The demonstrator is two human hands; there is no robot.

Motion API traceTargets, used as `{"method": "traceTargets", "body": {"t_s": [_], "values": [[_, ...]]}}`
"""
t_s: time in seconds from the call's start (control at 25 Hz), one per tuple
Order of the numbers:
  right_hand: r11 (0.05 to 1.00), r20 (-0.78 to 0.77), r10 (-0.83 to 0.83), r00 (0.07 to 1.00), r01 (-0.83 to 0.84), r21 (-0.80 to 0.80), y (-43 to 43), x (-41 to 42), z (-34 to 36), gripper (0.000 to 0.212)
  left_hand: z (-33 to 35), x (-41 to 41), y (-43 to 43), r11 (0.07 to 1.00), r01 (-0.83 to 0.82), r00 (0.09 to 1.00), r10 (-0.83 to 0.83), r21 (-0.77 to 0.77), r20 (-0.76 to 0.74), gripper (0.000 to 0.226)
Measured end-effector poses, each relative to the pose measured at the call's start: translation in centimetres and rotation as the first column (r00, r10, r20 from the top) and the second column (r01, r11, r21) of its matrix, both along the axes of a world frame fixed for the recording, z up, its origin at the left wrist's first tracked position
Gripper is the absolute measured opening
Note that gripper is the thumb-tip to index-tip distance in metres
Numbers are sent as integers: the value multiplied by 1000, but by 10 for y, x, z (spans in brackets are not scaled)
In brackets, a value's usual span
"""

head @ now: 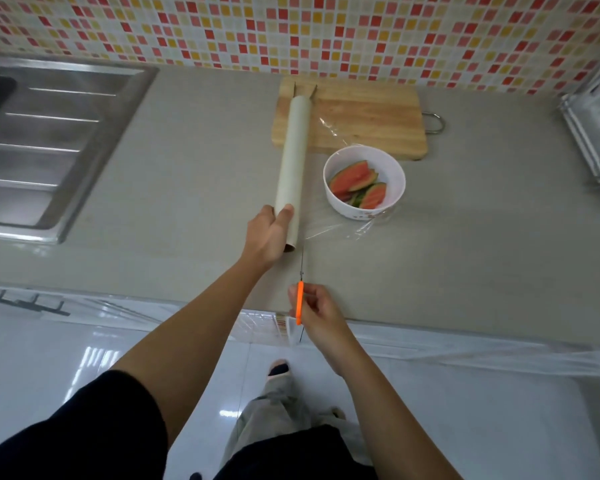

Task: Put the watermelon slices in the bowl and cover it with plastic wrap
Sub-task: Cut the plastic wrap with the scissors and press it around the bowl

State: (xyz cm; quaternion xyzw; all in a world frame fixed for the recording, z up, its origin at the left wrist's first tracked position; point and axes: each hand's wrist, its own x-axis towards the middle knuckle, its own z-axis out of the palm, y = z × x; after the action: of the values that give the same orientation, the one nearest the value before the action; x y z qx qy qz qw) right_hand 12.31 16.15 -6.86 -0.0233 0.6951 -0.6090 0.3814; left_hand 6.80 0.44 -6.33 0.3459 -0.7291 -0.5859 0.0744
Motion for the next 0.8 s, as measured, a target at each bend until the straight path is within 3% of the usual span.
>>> {"method": "traceTargets", "body": {"t_s": [0.48, 0.8], "values": [[999, 56, -5, 998, 7, -37, 1, 1, 1, 27, -1, -5, -3, 1000, -10, 1000, 10, -29, -28, 31], [999, 40, -51, 998, 51, 9, -23, -9, 3, 40, -1, -2, -3, 993, 7, 1000, -5, -122, 14, 33]]}}
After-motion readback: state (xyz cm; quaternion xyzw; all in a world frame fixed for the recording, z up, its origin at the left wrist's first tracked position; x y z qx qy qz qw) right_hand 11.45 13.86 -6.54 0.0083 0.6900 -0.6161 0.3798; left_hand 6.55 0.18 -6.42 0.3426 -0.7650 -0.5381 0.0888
